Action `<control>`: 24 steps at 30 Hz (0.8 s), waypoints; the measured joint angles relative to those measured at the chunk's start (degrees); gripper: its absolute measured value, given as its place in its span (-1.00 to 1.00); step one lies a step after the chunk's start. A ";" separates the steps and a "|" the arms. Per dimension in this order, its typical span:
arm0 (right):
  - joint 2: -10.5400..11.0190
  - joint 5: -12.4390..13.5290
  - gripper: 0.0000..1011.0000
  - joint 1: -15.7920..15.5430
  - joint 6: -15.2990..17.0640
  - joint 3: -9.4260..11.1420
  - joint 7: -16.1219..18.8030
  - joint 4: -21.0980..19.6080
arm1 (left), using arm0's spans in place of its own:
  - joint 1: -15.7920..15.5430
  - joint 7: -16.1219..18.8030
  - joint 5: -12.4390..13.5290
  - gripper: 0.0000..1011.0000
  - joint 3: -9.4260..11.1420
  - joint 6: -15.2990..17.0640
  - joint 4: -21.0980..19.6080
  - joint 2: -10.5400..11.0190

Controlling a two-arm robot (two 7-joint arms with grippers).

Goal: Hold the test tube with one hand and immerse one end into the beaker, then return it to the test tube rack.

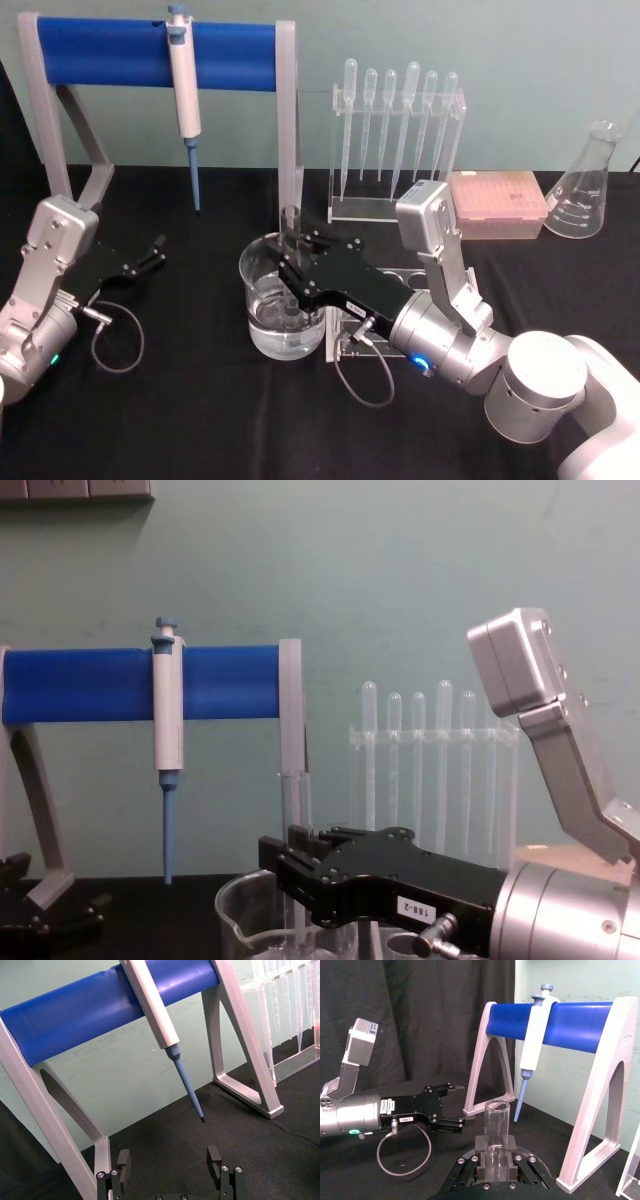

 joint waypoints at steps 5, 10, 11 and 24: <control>0.02 0.02 -0.55 0.00 0.02 0.00 -0.01 -0.03 | 0.00 0.00 0.00 0.98 0.00 0.00 0.00 0.00; 0.02 0.04 -0.55 0.00 0.04 0.00 -0.02 -0.04 | 0.00 0.00 0.00 0.98 0.00 0.00 0.00 0.00; 0.02 0.04 -0.55 0.00 0.05 0.00 -0.02 -0.05 | 0.00 0.00 0.00 0.98 0.00 0.00 0.00 0.00; 0.02 0.06 -0.55 0.00 0.08 0.00 -0.04 -0.05 | 0.00 0.00 0.00 0.98 0.00 0.00 0.00 0.00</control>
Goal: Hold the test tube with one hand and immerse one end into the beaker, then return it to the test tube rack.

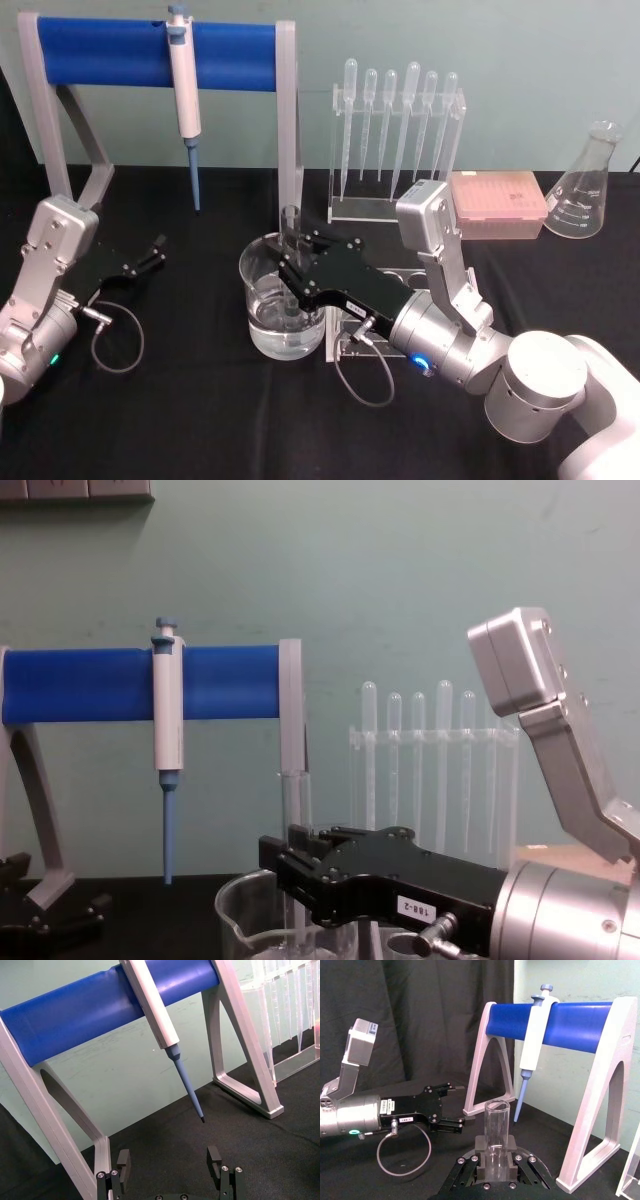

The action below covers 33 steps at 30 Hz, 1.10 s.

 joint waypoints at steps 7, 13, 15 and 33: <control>0.00 0.00 -0.55 0.00 0.00 0.00 -0.01 0.00 | 0.00 0.00 0.00 0.98 0.00 0.00 0.00 0.00; 0.00 0.00 -0.55 0.00 0.00 0.00 -0.01 0.00 | 0.00 0.00 0.00 0.98 0.00 0.00 0.00 0.00; 0.00 0.00 -0.55 0.00 0.00 0.00 -0.01 0.00 | 0.00 0.00 0.00 0.98 0.00 0.00 0.00 0.00; 0.00 0.00 -0.55 0.00 -0.01 0.00 -0.01 0.00 | 0.00 0.00 0.00 0.98 0.00 0.00 0.00 0.00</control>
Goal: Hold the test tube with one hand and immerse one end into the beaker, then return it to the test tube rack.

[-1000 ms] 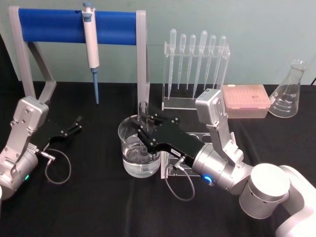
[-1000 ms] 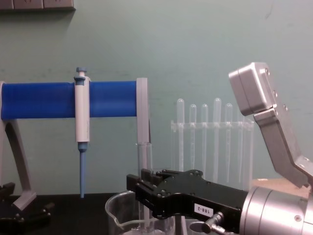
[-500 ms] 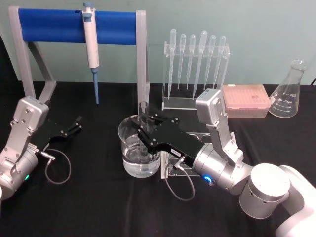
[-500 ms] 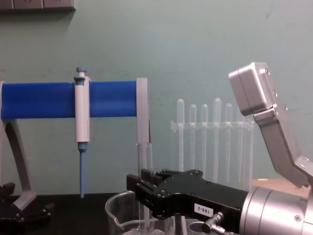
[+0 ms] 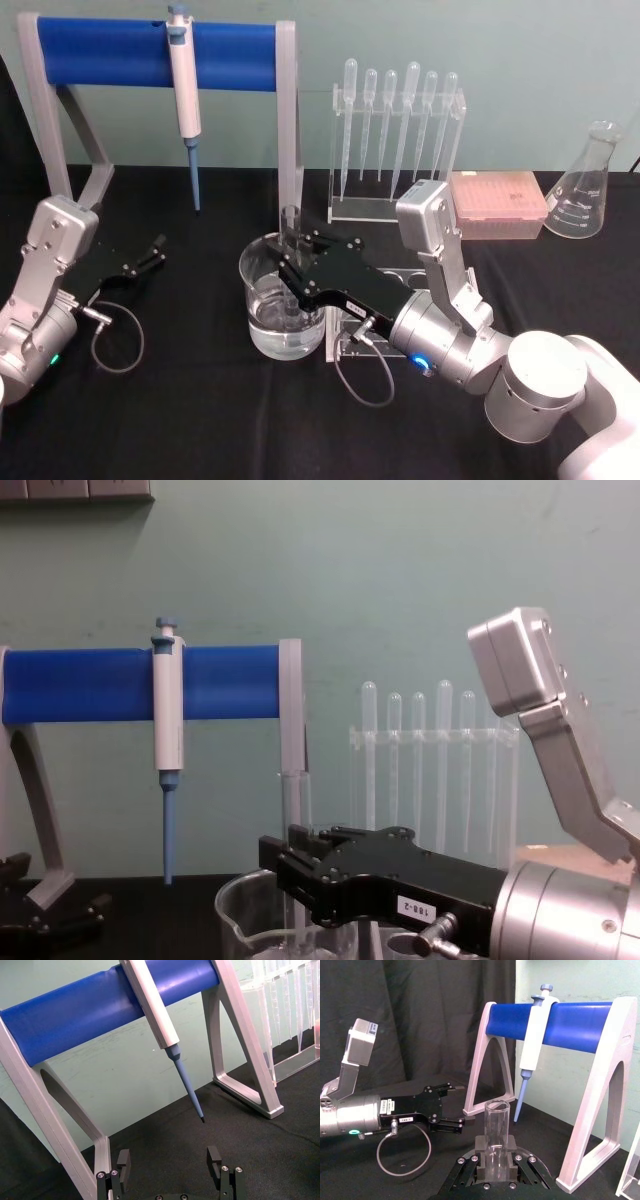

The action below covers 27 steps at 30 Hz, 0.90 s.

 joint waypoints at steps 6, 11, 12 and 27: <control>0.00 0.00 -0.55 0.00 0.00 0.00 0.00 0.00 | 0.00 0.00 0.00 0.98 0.00 0.00 0.00 0.00; 0.00 0.00 -0.55 0.00 0.00 0.00 0.00 0.00 | 0.00 0.00 0.00 0.98 0.00 0.00 0.00 0.00; 0.00 0.00 -0.55 0.00 0.00 0.00 0.00 0.00 | 0.00 0.00 0.00 0.98 0.00 0.00 0.00 0.00; 0.00 0.00 -0.55 0.00 0.00 0.00 0.00 0.00 | 0.00 0.00 0.00 0.98 0.00 0.00 0.00 0.00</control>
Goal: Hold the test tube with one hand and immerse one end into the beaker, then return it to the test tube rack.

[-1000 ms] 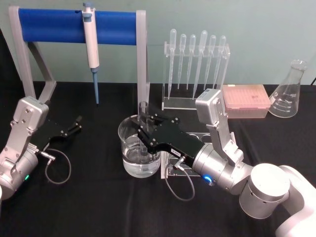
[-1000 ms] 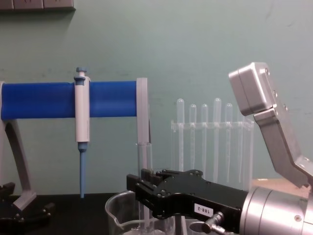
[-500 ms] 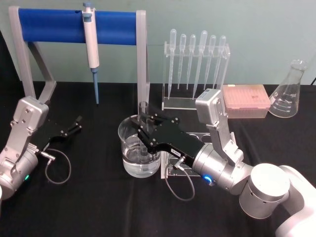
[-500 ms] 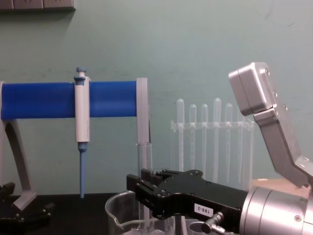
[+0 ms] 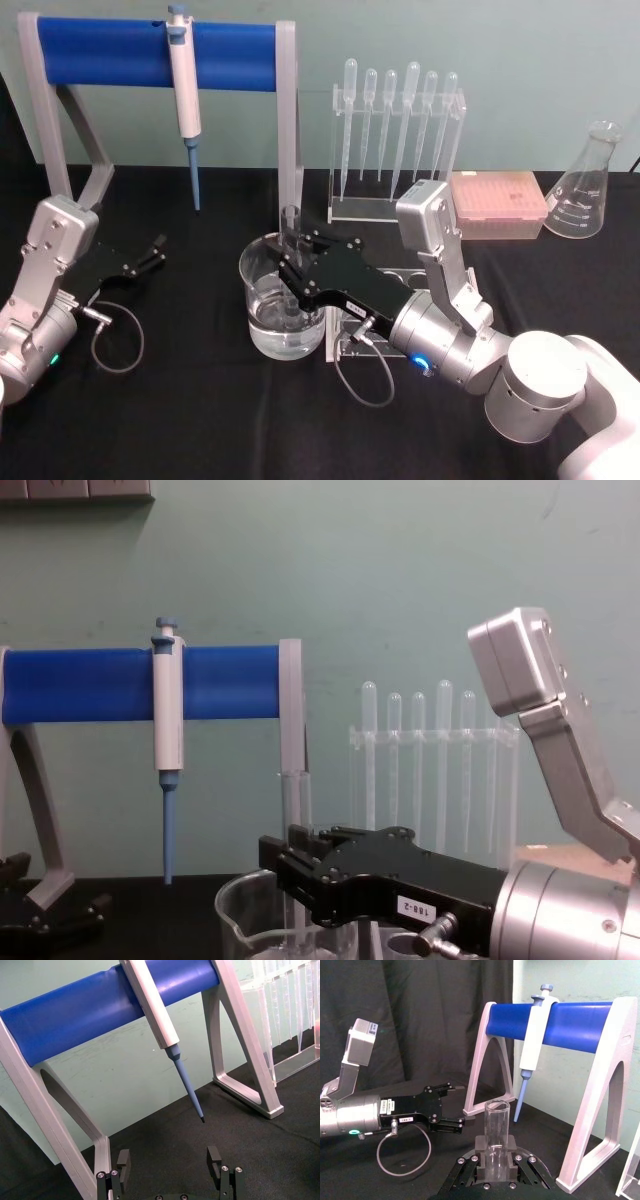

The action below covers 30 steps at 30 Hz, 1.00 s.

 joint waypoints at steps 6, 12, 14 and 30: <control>0.00 0.00 -0.55 0.00 0.00 0.00 0.00 0.00 | 0.00 0.00 0.00 0.98 0.00 0.00 0.00 0.00; 0.00 0.00 -0.55 0.00 0.00 0.00 0.00 0.00 | 0.00 0.00 0.00 0.98 0.00 0.00 0.00 0.00; 0.00 0.00 -0.55 0.00 0.00 0.00 0.00 0.00 | 0.00 0.00 0.00 0.98 0.00 0.00 0.00 0.00; 0.00 0.00 -0.55 0.00 0.00 0.00 0.00 0.00 | 0.00 0.00 0.00 0.98 0.00 0.00 0.00 0.00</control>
